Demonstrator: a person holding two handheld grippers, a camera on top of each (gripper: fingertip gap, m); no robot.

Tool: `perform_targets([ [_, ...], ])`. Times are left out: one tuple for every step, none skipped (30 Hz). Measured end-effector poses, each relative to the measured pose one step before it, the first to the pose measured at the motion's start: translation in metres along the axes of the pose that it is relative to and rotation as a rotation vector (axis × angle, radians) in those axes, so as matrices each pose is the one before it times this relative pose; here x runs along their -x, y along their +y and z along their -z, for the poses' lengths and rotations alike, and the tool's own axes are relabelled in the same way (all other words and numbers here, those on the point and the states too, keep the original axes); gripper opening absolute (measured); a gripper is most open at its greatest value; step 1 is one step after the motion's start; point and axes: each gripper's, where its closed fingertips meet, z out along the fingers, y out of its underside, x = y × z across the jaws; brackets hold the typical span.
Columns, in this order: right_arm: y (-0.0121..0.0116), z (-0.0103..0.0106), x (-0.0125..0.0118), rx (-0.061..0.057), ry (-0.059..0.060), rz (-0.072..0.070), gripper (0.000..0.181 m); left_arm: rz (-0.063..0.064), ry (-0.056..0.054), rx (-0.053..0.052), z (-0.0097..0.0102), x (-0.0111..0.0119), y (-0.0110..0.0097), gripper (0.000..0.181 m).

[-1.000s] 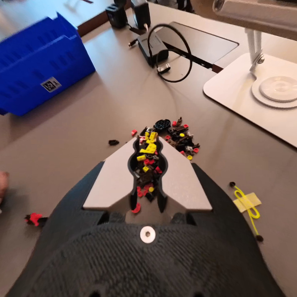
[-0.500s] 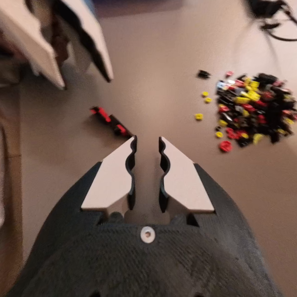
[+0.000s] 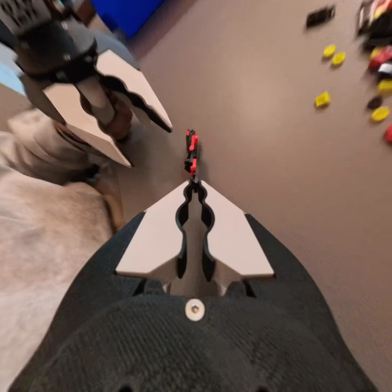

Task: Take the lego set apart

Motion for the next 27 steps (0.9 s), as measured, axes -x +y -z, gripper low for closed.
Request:
perform_targets([
  [0.00091, 0.00236, 0.00385, -0.0163, -0.049, -0.0847, 0.002, -0.0036, -0.005, 0.0046, -0.00055, 0.00023, 0.00052, 0.043],
  [0.00037, 0.00249, 0.0042, -0.026, -0.0505, -0.0732, 0.002, -0.0033, -0.0051, 0.0071, -0.0007, 0.00023, 0.00084, 0.044],
  [0.00076, 0.00245, 0.00392, -0.0258, -0.046, -0.0587, 0.002, -0.0041, -0.0032, 0.0073, -0.00077, -0.00003, 0.00085, 0.045],
  [0.00076, 0.00256, 0.00332, -0.0255, -0.0373, -0.0389, 0.002, -0.0049, 0.0001, 0.0074, -0.00079, -0.0006, 0.00078, 0.045],
  [0.00025, 0.00248, 0.00275, -0.0258, -0.0277, -0.0207, 0.002, -0.0048, 0.0024, 0.0082, -0.00089, -0.00089, 0.00104, 0.046],
  [0.00039, 0.00229, 0.00213, -0.0211, -0.0204, -0.0154, 0.002, -0.0027, 0.0048, 0.0088, -0.001, -0.00104, 0.00113, 0.047],
  [0.00024, 0.00193, 0.00129, -0.0158, -0.0141, -0.0144, 0.002, -0.0011, 0.01, 0.009, -0.00104, -0.00177, 0.00119, 0.048],
  [-0.00037, 0.00168, 0.00121, -0.0144, -0.0108, -0.006, 0.002, 0.0007, 0.0102, 0.0091, -0.00117, -0.00166, 0.00126, 0.049],
  [-0.00097, 0.00127, 0.00171, -0.0141, -0.011, 0.0012, 0.002, 0.003, 0.0075, 0.0085, -0.00101, -0.00105, 0.00109, 0.05],
  [-0.00107, 0.00069, 0.00161, -0.0095, -0.0109, 0.0009, 0.002, 0.0015, 0.0032, 0.0057, -0.00077, -0.0004, 0.00079, 0.05],
  [-0.00106, 0.00012, 0.00198, -0.0065, -0.0112, 0.0079, 0.002, -0.0034, 0.0019, 0.0024, -0.00034, -0.00067, 0.00027, 0.05],
  [-0.00143, -0.00006, 0.00275, -0.0077, -0.014, 0.023, 0.002, -0.0036, -0.0012, 0.0001, -0.00004, -0.00023, -0.00007, 0.05],
  [-0.00177, -0.00031, 0.00358, -0.0095, -0.0166, 0.0332, 0.002, -0.0024, -0.0012, -0.0007, -0.00001, -0.00008, -0.00002, 0.05],
  [-0.00198, -0.00028, 0.00377, -0.0122, -0.0156, 0.0419, 0.002, 0.0011, -0.0004, -0.0014, 0.00015, 0.00017, -0.00017, 0.05],
  [-0.00219, -0.00013, 0.0032, -0.0145, -0.0081, 0.0515, 0.001, 0.0055, 0.0016, -0.0042, 0.0004, 0.00034, -0.00046, 0.05],
  [-0.00214, 0.0, 0.00236, -0.0139, 0.0004, 0.0581, 0.001, 0.0112, 0.0081, -0.0107, 0.00055, -0.00028, -0.00131, 0.05],
  [-0.0017, -0.00001, 0.00221, -0.0105, 0.0034, 0.0585, 0.001, 0.0161, 0.0163, -0.0162, 0.00076, -0.00113, -0.00183, 0.048],
  [-0.00125, -0.00022, 0.00308, -0.0051, 0.0001, 0.0563, 0.001, 0.0193, 0.0252, -0.0176, 0.00069, -0.00209, -0.0018, 0.045],
  [-0.00101, -0.00047, 0.00351, -0.0034, -0.0005, 0.0552, 0.001, 0.0161, 0.0351, -0.016, 0.0007, -0.00364, -0.00157, 0.038],
  [-0.0009, -0.00072, 0.00242, -0.0047, 0.0061, 0.0524, 0.001, 0.0121, 0.0333, -0.0147, 0.00043, -0.00378, -0.0015, 0.032],
  [-0.00035, -0.00099, 0.00116, -0.0025, 0.0121, 0.0464, 0.002, 0.0069, 0.0267, -0.0145, 0.00007, -0.00325, -0.00157, 0.028],
  [0.0002, -0.00113, 0.00069, -0.0002, 0.0116, 0.0378, 0.002, 0.0017, 0.0214, -0.0109, 0.00003, -0.00298, -0.00115, 0.022],
  [-0.00047, -0.00059, 0.00067, -0.0056, 0.0067, 0.0282, 0.002, -0.0027, 0.007, -0.0016, -0.0002, -0.00127, -0.0002, 0.019],
  [-0.00141, 0.00019, 0.00036, -0.013, 0.0025, 0.0185, 0.002, -0.006, 0.0012, 0.0, -0.0001, -0.00064, -0.00009, 0.018],
  [-0.00152, 0.00068, 0.00032, -0.0145, -0.0025, 0.0099, 0.002, -0.0105, 0.0039, -0.0038, 0.00009, -0.00135, -0.00061, 0.016],
  [-0.0013, 0.00091, 0.00062, -0.0143, -0.0081, 0.0034, 0.002, -0.0158, 0.0014, -0.0062, -0.00001, -0.00132, -0.00116, 0.014],
  [-0.00085, 0.00085, 0.0003, -0.0115, -0.0086, -0.002, 0.003, -0.0191, -0.0047, -0.0065, -0.00009, -0.00093, -0.00123, 0.014],
])
